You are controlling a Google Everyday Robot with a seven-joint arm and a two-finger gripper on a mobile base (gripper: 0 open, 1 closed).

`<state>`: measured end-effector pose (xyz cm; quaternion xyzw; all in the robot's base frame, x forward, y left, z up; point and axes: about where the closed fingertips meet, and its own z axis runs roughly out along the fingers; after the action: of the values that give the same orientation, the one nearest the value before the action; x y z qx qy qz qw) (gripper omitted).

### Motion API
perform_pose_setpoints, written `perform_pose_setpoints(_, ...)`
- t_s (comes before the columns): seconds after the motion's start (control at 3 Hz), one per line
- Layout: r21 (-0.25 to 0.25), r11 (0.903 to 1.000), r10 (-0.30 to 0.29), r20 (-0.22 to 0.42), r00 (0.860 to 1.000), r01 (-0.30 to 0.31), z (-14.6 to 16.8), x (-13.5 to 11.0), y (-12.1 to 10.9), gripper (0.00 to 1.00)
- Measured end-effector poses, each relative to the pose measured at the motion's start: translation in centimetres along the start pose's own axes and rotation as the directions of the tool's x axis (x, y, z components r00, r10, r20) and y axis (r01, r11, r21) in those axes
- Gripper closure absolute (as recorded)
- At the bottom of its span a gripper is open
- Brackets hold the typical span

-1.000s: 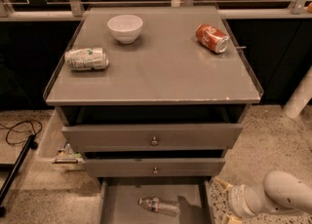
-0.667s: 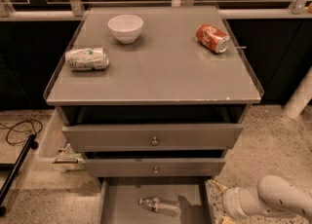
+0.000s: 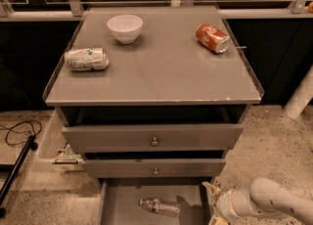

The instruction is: Pick water bottle from bottom drawer and place on counter

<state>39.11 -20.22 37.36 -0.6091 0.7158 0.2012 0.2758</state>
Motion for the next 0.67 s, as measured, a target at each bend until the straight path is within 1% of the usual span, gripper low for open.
perform_pose_setpoints(0.33, -0.045, 0.9988, 0.021, 0.051, 0.998, -0.018, 5.7, 1.4, 0.1, 0.0)
perform_pose_setpoints(0.67, -0.089, 0.9955, 0.042, 0.105, 0.994, -0.032, 10.3, 2.0, 0.5, 0.0)
